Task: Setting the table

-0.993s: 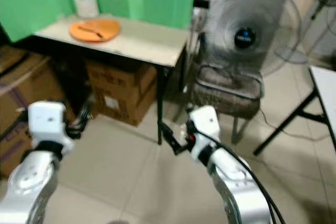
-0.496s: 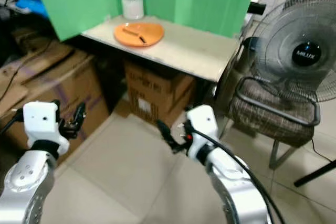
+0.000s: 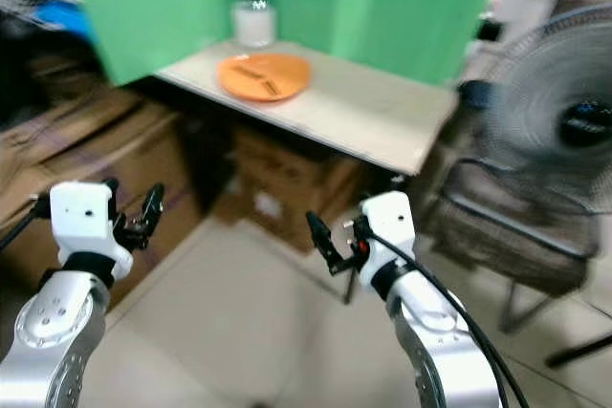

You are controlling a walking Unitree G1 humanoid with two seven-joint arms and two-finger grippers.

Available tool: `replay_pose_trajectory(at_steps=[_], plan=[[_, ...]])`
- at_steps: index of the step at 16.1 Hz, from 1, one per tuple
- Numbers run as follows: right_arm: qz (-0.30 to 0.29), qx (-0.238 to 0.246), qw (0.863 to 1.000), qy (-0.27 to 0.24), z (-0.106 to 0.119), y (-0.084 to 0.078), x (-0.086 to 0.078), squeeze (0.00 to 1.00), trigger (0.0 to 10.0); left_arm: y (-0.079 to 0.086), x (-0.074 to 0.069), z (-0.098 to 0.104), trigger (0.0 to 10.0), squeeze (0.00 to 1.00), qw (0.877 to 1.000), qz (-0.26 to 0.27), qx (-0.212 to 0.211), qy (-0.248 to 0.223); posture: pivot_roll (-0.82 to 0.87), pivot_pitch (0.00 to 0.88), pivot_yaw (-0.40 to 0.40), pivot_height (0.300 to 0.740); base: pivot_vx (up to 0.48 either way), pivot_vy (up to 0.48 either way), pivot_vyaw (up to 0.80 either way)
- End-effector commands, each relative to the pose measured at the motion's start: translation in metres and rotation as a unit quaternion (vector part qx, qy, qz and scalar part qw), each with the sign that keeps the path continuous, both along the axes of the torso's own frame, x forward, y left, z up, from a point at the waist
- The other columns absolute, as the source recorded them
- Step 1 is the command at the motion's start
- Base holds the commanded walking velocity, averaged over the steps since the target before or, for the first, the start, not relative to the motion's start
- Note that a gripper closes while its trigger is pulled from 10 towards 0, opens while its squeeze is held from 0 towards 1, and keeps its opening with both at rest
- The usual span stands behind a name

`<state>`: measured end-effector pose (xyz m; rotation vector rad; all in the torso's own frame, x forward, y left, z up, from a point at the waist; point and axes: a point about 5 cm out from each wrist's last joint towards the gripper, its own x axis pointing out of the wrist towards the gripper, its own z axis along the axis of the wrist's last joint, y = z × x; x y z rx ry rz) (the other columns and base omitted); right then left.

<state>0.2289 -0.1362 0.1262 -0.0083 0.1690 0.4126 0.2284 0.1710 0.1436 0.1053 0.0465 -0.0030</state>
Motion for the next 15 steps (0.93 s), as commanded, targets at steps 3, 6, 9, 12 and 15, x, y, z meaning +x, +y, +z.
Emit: replay_pose_trajectory(at_steps=[3,6,9,12,15], plan=[[-0.007,-0.006,1.000,-0.005,0.002,-0.010,-0.003,1.00,10.0,-0.006,0.002,0.003,10.0,0.00,1.000,-0.013,-0.006,-0.005,-0.01,0.050,0.009,0.740,0.344,0.000,0.00],[-0.024,-0.004,1.000,-0.008,0.005,-0.012,-0.006,1.00,10.0,-0.010,0.003,0.003,10.0,0.00,1.000,-0.024,-0.010,-0.003,-0.02,0.046,0.013,0.740,0.345,0.000,0.00],[-0.016,0.001,1.000,-0.015,0.006,-0.008,-0.001,1.00,10.0,-0.012,0.007,0.003,10.0,0.00,1.000,-0.024,-0.009,-0.010,-0.03,0.009,0.000,0.740,0.346,0.000,0.00],[-0.018,-0.005,1.000,-0.015,0.005,-0.008,0.004,1.00,10.0,-0.015,0.011,0.003,10.0,0.00,0.999,-0.031,-0.008,-0.012,-0.02,0.013,-0.003,0.740,0.334,0.000,0.00],[-0.018,-0.006,1.000,-0.016,0.004,-0.007,0.006,1.00,10.0,-0.016,0.008,0.001,10.0,0.00,0.999,-0.039,-0.003,-0.009,-0.02,0.000,-0.010,0.740,0.330,0.000,0.00]])
